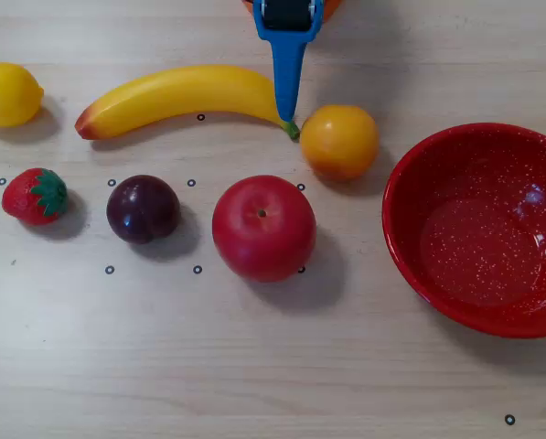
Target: Put the lemon in the red bowl.
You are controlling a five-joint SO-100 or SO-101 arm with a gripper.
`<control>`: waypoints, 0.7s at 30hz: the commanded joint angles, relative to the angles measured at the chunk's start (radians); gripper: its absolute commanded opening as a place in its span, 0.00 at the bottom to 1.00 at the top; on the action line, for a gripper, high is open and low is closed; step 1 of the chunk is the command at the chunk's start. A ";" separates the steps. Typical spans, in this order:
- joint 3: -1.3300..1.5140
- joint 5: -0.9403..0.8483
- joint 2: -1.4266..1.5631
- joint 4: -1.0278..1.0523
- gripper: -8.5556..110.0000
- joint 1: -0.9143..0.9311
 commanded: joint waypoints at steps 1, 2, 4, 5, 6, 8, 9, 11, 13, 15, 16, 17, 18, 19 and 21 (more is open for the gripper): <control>0.005 0.028 0.015 0.006 0.07 -0.031; 0.005 0.028 0.015 0.006 0.07 -0.031; 0.003 0.026 0.015 0.006 0.07 -0.031; 0.003 0.026 0.015 0.006 0.07 -0.031; 0.003 0.026 0.015 0.006 0.07 -0.031; 0.003 0.026 0.015 0.006 0.07 -0.031; 0.003 0.026 0.015 0.006 0.07 -0.031; 0.003 0.026 0.015 0.006 0.07 -0.031; 0.003 0.026 0.015 0.006 0.07 -0.031; 0.003 0.020 0.015 0.006 0.07 -0.034; 0.003 0.018 0.014 0.003 0.07 -0.037; 0.003 0.017 0.008 -0.006 0.07 -0.040; 0.002 0.015 0.002 -0.018 0.07 -0.043; -0.008 0.015 -0.008 -0.023 0.07 -0.046; -0.034 0.015 -0.031 -0.025 0.07 -0.051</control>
